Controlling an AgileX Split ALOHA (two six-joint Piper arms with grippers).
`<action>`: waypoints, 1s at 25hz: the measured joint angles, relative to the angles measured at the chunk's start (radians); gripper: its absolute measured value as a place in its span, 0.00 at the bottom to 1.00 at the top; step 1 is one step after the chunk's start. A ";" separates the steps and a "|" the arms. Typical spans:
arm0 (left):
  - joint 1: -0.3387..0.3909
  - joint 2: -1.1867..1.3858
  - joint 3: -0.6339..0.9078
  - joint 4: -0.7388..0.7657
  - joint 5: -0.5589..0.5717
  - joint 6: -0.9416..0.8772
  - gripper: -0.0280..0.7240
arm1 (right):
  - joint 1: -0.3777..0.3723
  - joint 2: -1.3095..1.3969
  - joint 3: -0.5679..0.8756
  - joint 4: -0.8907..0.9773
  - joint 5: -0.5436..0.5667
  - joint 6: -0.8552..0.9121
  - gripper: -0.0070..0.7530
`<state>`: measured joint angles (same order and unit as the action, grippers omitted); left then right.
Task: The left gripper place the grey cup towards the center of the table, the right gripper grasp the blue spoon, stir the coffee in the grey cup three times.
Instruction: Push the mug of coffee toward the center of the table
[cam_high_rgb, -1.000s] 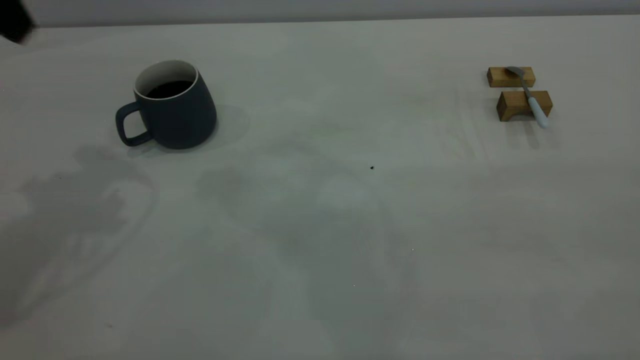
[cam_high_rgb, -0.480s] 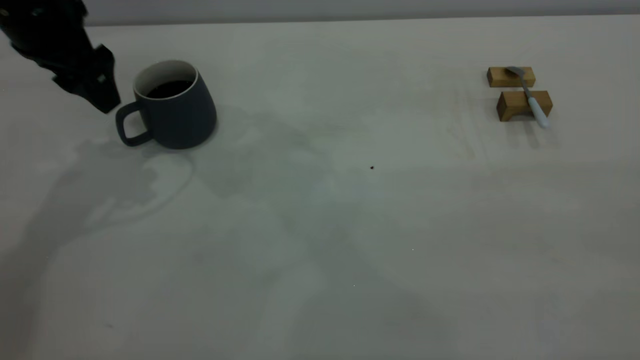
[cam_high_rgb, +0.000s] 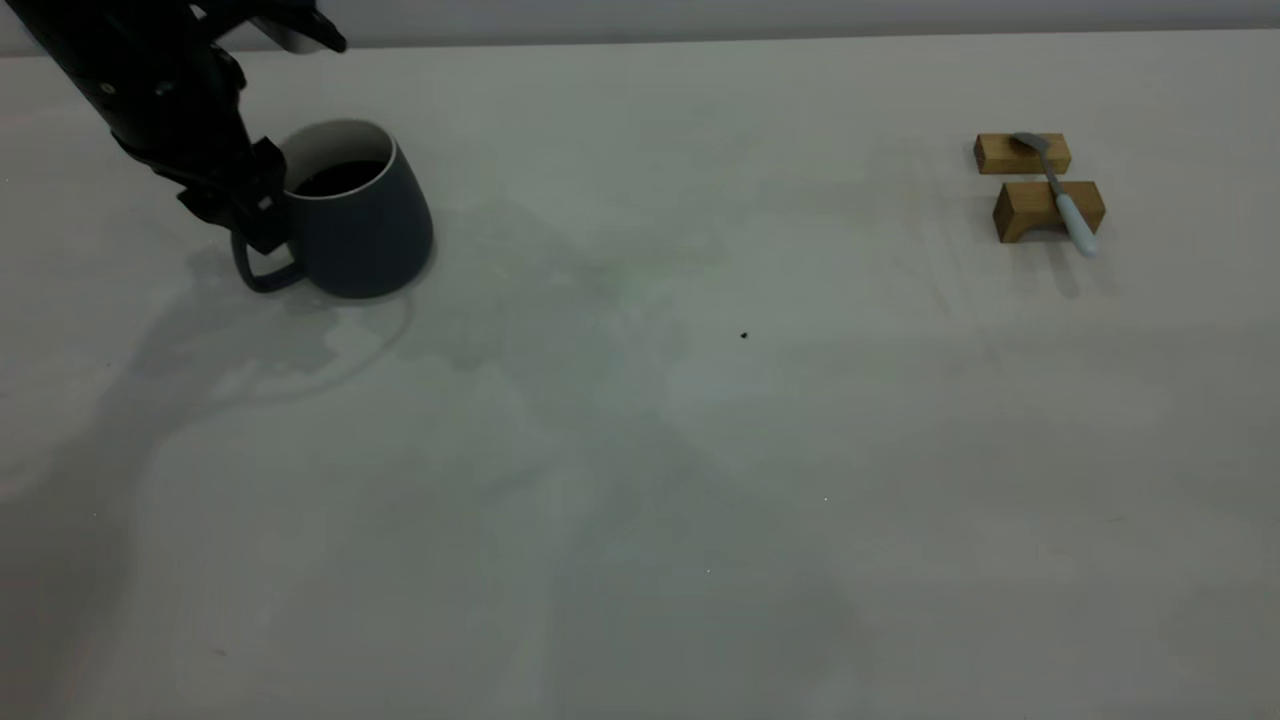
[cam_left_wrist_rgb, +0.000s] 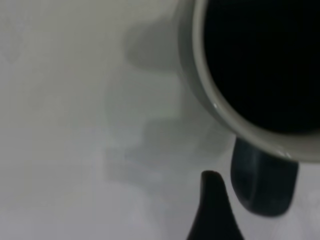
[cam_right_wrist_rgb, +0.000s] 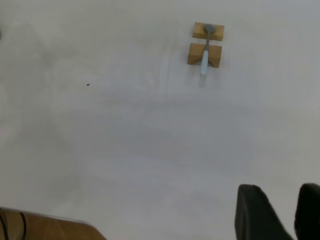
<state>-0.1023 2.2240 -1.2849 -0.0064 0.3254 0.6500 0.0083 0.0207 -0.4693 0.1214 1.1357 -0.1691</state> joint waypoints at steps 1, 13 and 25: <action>0.000 0.010 -0.001 0.000 -0.009 0.000 0.83 | 0.000 0.000 0.000 0.000 0.000 0.000 0.32; 0.000 0.048 -0.008 0.000 -0.044 0.023 0.48 | 0.000 0.000 0.000 0.000 0.000 0.000 0.32; -0.042 0.048 -0.008 0.000 -0.047 0.024 0.31 | 0.000 0.000 0.000 0.000 0.000 0.000 0.32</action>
<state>-0.1441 2.2717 -1.2933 -0.0064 0.2788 0.6741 0.0083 0.0207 -0.4693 0.1214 1.1357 -0.1691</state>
